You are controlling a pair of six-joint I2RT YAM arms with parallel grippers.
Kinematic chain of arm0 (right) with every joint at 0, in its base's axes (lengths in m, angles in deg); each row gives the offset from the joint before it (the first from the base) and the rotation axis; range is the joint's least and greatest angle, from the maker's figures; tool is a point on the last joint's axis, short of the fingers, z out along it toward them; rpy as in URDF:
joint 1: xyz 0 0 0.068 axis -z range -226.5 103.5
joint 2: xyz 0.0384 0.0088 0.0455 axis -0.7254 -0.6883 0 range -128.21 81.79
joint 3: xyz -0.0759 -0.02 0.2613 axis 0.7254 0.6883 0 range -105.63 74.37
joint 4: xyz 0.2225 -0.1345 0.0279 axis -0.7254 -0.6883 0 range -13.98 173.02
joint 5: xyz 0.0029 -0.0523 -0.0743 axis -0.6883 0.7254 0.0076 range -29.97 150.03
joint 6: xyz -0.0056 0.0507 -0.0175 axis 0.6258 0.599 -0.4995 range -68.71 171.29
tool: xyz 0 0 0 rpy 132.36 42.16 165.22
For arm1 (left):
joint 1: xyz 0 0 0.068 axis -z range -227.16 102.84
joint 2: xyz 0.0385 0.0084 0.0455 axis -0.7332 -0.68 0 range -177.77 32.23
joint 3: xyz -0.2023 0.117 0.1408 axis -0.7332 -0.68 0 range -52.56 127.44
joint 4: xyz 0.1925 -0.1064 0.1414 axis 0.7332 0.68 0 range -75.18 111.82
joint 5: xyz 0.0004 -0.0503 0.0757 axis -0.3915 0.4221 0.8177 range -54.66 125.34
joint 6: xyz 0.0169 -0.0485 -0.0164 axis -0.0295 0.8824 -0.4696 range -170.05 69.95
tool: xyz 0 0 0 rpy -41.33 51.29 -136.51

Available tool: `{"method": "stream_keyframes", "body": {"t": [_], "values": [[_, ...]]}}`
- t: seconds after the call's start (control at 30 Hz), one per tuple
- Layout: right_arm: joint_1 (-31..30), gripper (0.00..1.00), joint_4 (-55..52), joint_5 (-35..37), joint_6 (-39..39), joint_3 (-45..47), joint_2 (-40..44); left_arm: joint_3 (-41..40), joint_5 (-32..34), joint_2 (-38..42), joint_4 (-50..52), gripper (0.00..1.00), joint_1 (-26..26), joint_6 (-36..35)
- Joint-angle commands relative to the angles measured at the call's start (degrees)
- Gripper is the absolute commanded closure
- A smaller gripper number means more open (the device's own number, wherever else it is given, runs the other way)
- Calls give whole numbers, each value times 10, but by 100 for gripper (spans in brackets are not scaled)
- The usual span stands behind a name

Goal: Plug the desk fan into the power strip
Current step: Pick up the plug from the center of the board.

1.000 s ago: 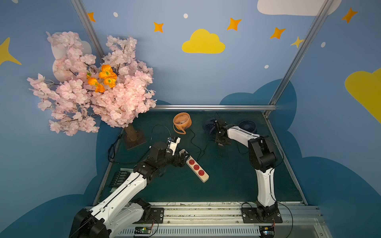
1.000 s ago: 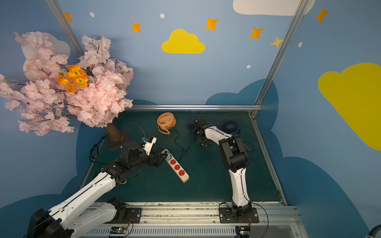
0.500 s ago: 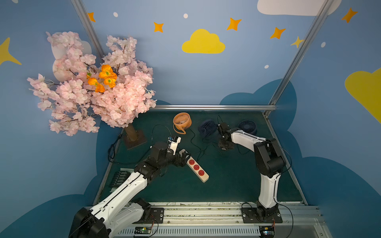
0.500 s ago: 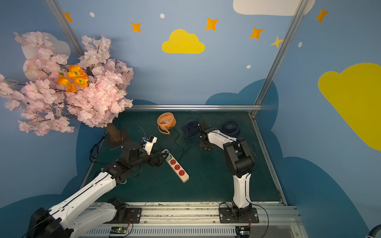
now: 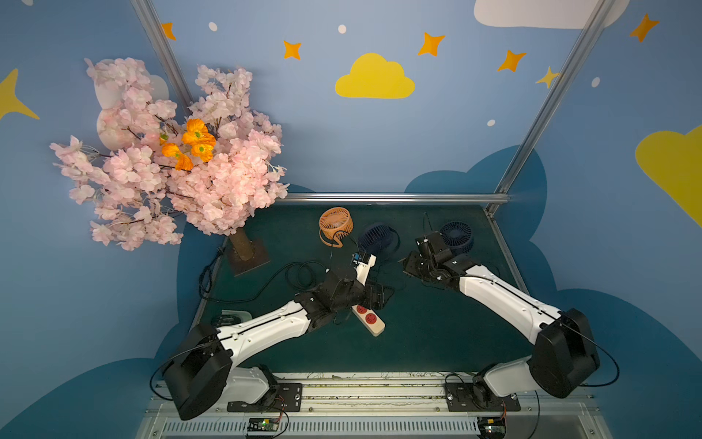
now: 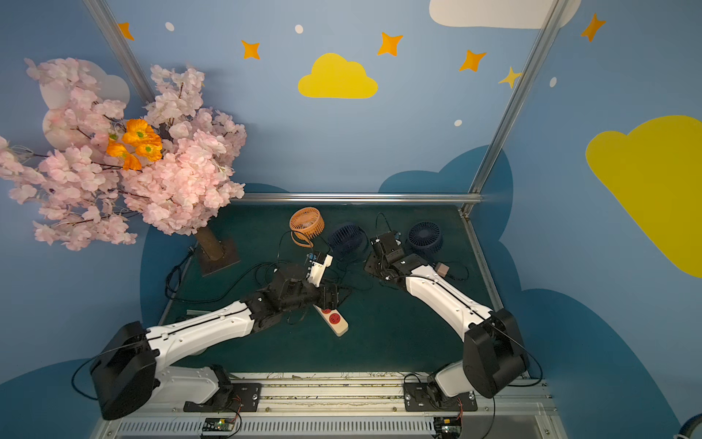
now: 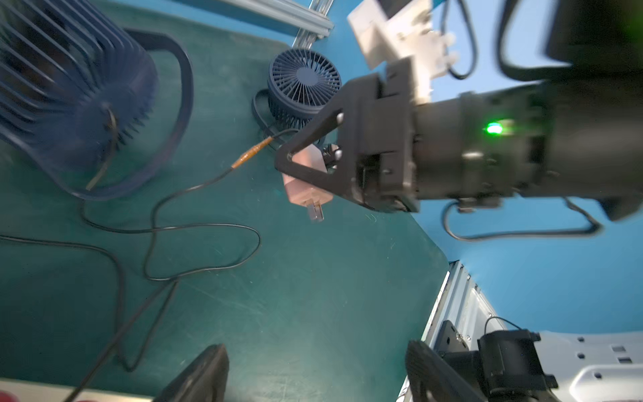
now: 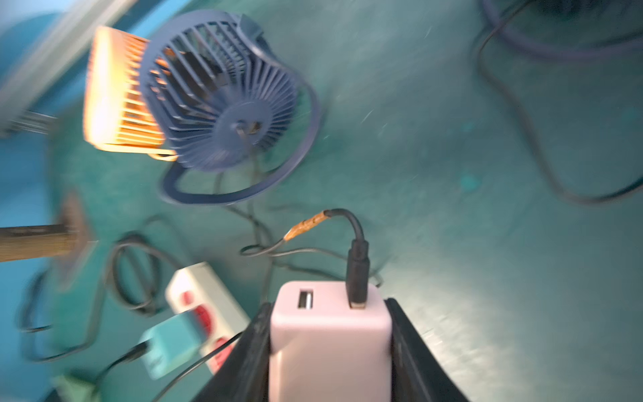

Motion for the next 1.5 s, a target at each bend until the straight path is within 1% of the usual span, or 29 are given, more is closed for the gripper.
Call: {"method": "stream_keyframes", "body": {"t": [0.0,0.17,0.27,0.37,0.4,0.53,0.77,0.87,0.97,1.07,1.1,1.23,1.33,1.47], "values": [[-21,63,65,-17,71,19,26,14,-5,-32,-54,19,3,73],[-43,63,78,-31,83,18,42,16,-4,-67,-105,24,2,113],[-52,64,79,-39,87,18,46,21,0,-83,-118,29,0,126],[-60,64,79,-43,88,18,50,16,4,-92,-137,39,-10,142],[-62,64,78,-43,88,18,51,14,1,-95,-144,40,-13,147],[-69,64,75,-41,86,20,50,19,-3,-99,-150,52,-17,146],[-77,65,76,-38,83,19,49,21,-10,-114,-160,64,-21,158],[-79,65,74,-35,80,18,49,22,-12,-120,-164,71,-22,161],[-79,64,74,-36,75,17,49,25,-17,-123,-171,75,-21,163],[-80,64,70,-40,71,17,44,26,-16,-123,-175,83,-23,161],[-79,64,71,-43,70,19,41,26,-16,-124,-176,87,-24,159],[-78,59,72,-52,61,26,35,26,-23,-122,-176,97,-27,154],[-72,52,79,-64,47,33,38,22,-30,-116,-179,98,-30,146],[-52,34,110,-103,21,48,56,14,-48,-101,-178,98,-39,130]]}}
